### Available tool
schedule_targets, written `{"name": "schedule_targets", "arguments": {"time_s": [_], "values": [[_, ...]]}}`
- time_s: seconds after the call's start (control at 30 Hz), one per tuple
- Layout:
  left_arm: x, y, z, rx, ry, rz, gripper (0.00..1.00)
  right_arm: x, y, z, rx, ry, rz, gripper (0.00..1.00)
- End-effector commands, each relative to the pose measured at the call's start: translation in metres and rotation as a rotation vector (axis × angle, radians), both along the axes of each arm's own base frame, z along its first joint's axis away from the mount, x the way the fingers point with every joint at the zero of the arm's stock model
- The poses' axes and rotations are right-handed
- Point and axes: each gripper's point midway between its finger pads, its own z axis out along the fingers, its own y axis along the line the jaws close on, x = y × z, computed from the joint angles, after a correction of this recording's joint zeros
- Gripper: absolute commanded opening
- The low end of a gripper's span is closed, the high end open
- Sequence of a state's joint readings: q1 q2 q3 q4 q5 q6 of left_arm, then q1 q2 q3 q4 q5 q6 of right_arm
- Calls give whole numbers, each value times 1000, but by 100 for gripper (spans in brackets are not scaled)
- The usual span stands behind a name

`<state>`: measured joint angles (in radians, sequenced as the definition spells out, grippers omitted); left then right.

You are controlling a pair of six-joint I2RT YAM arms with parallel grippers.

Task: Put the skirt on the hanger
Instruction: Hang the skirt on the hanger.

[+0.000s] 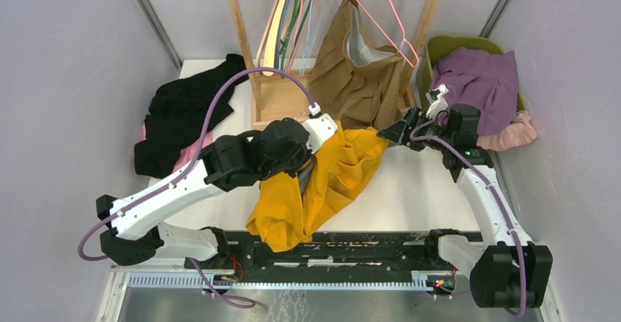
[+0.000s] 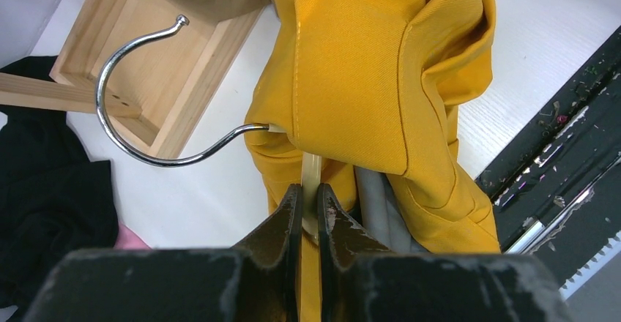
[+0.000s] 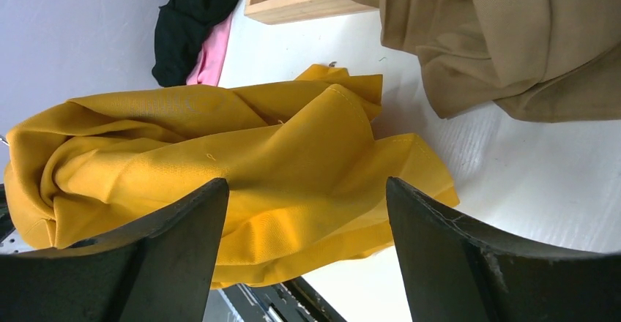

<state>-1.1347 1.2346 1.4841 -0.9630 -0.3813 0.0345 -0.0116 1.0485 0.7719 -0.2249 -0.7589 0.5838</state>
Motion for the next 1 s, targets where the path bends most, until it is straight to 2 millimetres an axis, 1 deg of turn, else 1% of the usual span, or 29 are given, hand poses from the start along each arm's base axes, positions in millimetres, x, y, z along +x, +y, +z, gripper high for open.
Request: {"name": "schedule_targets", "arguments": {"time_s": [0.0, 0.17, 0.23, 0.4, 0.5, 0.6, 0.67, 0.7, 0.73, 0.8, 0.87, 0.93, 0.97], "values": [[0, -9, 54, -160, -85, -32, 3, -4, 8, 12, 50, -56, 56, 84], [-2, -11, 61, -177, -87, -47, 4, -8, 15, 11, 59, -50, 87, 79], [-1, -12, 62, -178, -89, -50, 4, -11, 22, 12, 59, -49, 116, 76], [0, -14, 62, -172, -91, -50, 4, -25, 39, 7, 40, -28, 188, 75], [1, -14, 63, -170, -94, -49, 3, -33, 44, 2, 32, -19, 207, 75], [1, -15, 65, -176, -96, -52, 3, -35, 44, -4, 26, -5, 205, 72], [1, -15, 66, -180, -98, -53, 3, -34, 45, -6, 26, -3, 205, 67], [1, -16, 67, -183, -98, -54, 3, -33, 46, -6, 26, 0, 206, 62], [1, -16, 68, -184, -99, -55, 3, -33, 46, -7, 27, 0, 207, 56], [0, -15, 70, -186, -103, -55, 3, -33, 46, -5, 28, -1, 206, 39], [2, -14, 71, -184, -110, -47, 3, -34, 47, -4, 29, -7, 208, 28], [4, -12, 71, -179, -118, -33, 3, -36, 46, -3, 22, -4, 203, 21], [5, -11, 71, -176, -122, -25, 3, -37, 45, -3, 16, -4, 198, 13]]}}
